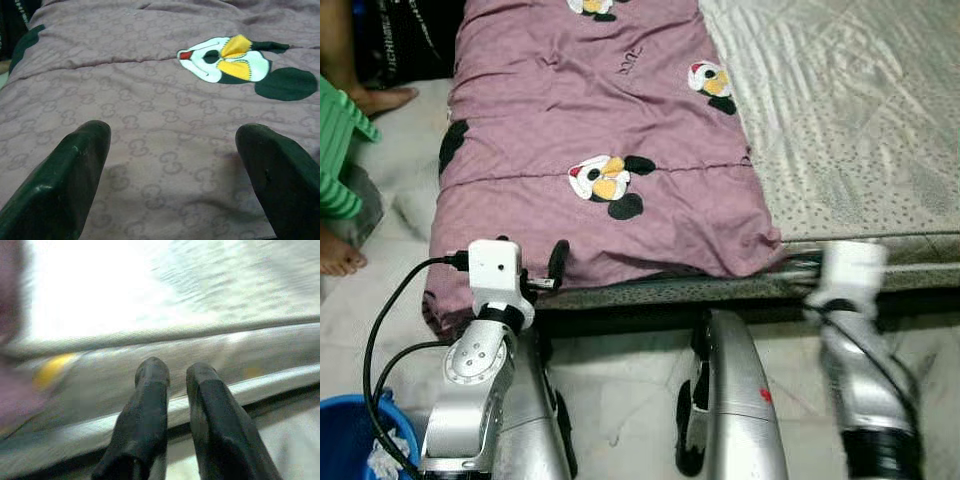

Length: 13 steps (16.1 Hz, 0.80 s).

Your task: Clean up the room

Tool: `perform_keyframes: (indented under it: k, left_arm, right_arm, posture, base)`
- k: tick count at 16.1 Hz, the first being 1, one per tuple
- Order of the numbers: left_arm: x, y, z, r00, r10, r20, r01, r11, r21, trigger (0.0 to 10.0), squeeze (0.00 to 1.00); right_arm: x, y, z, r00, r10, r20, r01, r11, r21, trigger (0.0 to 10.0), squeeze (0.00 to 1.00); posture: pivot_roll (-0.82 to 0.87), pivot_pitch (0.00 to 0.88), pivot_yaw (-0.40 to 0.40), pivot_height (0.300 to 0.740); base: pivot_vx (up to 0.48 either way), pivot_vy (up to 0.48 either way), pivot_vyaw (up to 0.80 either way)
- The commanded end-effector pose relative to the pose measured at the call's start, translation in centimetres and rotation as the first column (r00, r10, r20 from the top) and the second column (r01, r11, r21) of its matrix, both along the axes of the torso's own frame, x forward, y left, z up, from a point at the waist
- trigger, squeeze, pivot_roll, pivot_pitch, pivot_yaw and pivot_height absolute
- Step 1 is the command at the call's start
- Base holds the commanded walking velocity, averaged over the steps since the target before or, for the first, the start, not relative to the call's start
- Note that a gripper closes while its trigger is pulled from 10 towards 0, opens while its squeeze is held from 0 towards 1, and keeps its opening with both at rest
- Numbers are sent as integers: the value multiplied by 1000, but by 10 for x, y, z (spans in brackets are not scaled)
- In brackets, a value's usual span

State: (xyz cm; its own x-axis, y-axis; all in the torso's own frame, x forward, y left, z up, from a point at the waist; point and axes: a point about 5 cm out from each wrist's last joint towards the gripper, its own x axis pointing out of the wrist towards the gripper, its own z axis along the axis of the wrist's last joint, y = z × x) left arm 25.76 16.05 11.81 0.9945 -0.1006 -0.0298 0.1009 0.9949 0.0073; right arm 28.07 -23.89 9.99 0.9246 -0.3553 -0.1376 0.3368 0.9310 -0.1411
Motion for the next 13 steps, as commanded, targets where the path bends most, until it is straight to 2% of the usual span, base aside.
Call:
perform_keyframes:
  k: [1, 4, 5, 8, 10, 11, 13]
  left_arm:
    - [-4, 2, -7, 1000, 4, -29, -4, 1000, 0, 10000, 0]
    - [-5, 0, -8, 999, 6, -33, -6, 1000, -2, 10000, 0]
    - [-6, 1, -8, 999, 16, -31, -17, 1000, -4, 10000, 0]
    - [-10, 3, -7, 999, 33, -21, -33, 999, -20, 10000, 0]
    - [-12, 3, -8, 999, 34, -20, -34, 999, -28, 10000, 0]
    - [-11, 1, -9, 999, 27, -20, -28, 999, -36, 10000, 0]
    - [-6, -4, -9, 1000, 10, -14, -11, 999, -43, 10000, 0]
  right_arm:
    - [-2, -1, 5, 999, -13, 36, 14, 1000, -27, 10000, 1000]
    - [4, 2, 21, 993, -9, 117, 15, 999, -51, 10000, 1000]
    - [7, 11, 31, 982, 39, 185, -42, 999, 11, 10000, 1000]
    - [2, 27, 40, 958, 102, 268, -131, 987, 94, 10000, 1000]
    - [0, 32, 40, 955, 119, 273, -155, 981, 117, 10000, 1000]
    - [-2, 40, 41, 945, 145, 294, -195, 970, 147, 10000, 1000]
    - [-3, 46, 45, 932, 164, 323, -226, 960, 163, 10000, 1000]
  posture:
    - [-1, 205, -12, 521]
    - [1, 200, -14, 521]
    - [2, 192, -13, 521]
    - [-5, 156, -1, 521]
    - [-10, 143, 5, 521]
    - [-16, 132, 10, 521]
    - [-28, 109, 18, 521]
  base:
    - [0, 0, 0]
    - [0, 0, 0]
    - [0, 0, 0]
    - [0, 0, 0]
    - [0, 0, 0]
    - [0, 0, 0]
    - [0, 0, 0]
